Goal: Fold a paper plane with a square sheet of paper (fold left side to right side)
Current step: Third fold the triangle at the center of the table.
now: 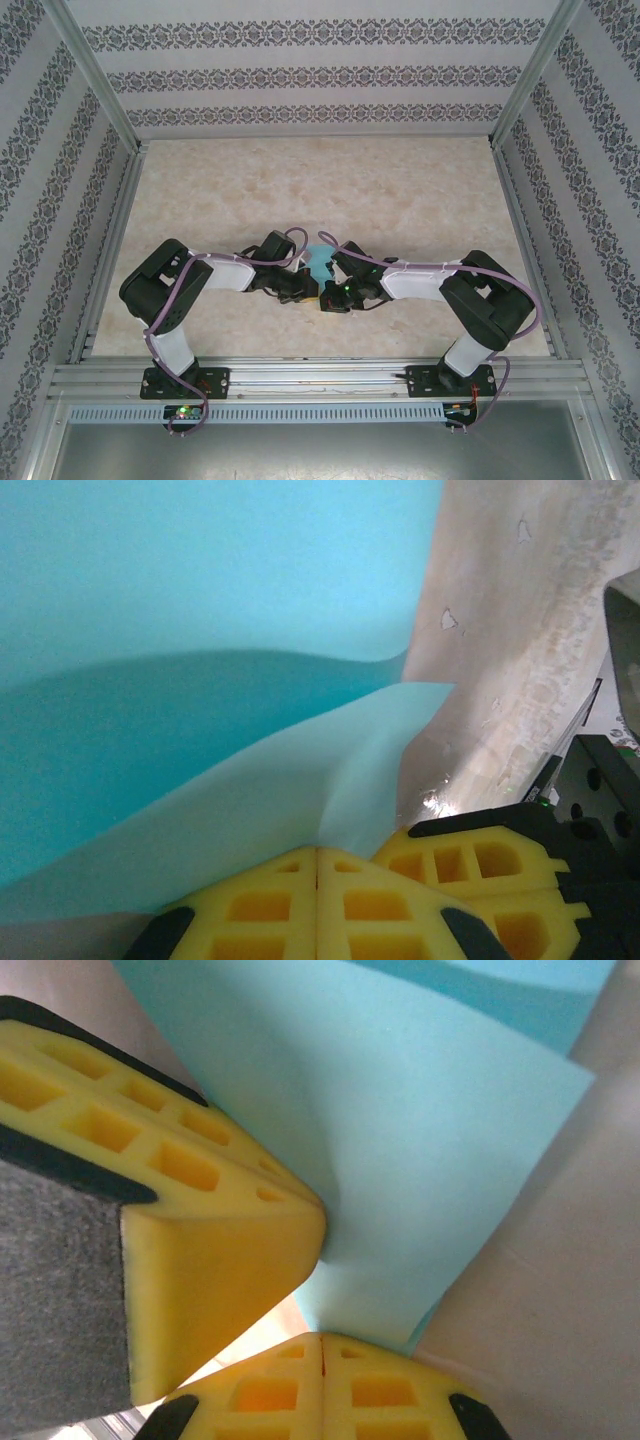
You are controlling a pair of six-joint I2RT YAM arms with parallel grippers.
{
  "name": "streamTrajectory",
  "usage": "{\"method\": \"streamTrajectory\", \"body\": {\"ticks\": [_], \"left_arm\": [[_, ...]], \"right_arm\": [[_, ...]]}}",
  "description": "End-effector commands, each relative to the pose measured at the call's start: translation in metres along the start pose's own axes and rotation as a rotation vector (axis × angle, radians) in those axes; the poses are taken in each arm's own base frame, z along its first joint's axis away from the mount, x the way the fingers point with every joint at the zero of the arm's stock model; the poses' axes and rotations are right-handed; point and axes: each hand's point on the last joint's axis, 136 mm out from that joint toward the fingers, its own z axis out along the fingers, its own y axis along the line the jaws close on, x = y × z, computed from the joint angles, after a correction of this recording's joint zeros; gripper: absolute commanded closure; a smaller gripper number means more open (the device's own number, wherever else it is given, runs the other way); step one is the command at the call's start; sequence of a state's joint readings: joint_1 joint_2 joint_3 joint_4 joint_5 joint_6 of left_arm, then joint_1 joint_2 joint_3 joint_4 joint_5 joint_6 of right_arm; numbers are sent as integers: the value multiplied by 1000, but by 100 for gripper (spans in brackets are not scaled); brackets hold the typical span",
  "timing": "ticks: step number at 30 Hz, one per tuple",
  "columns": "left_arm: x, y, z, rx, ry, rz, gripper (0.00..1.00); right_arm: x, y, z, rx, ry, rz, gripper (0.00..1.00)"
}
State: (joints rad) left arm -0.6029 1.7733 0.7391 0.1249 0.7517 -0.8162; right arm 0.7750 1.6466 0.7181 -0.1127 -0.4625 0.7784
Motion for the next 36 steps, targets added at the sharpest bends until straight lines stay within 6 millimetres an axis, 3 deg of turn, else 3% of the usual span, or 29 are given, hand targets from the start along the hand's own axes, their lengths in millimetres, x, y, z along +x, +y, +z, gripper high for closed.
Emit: {"method": "streamTrajectory", "body": {"ticks": [1, 15, 26, 36], "left_arm": [[-5, 29, 2, -118, -30, -16, 95], [-26, 56, -8, -94, -111, -83, 95], [-50, 78, -34, -191, -161, -58, 95], [-68, 84, -47, -252, -210, -28, 95]], "right_arm": [[37, -77, 8, 295, 93, 78, 100], [40, -80, 1, 324, 99, 69, 100], [42, -79, -1, 335, 110, 66, 100], [41, -76, 0, 335, 127, 59, 100]]}}
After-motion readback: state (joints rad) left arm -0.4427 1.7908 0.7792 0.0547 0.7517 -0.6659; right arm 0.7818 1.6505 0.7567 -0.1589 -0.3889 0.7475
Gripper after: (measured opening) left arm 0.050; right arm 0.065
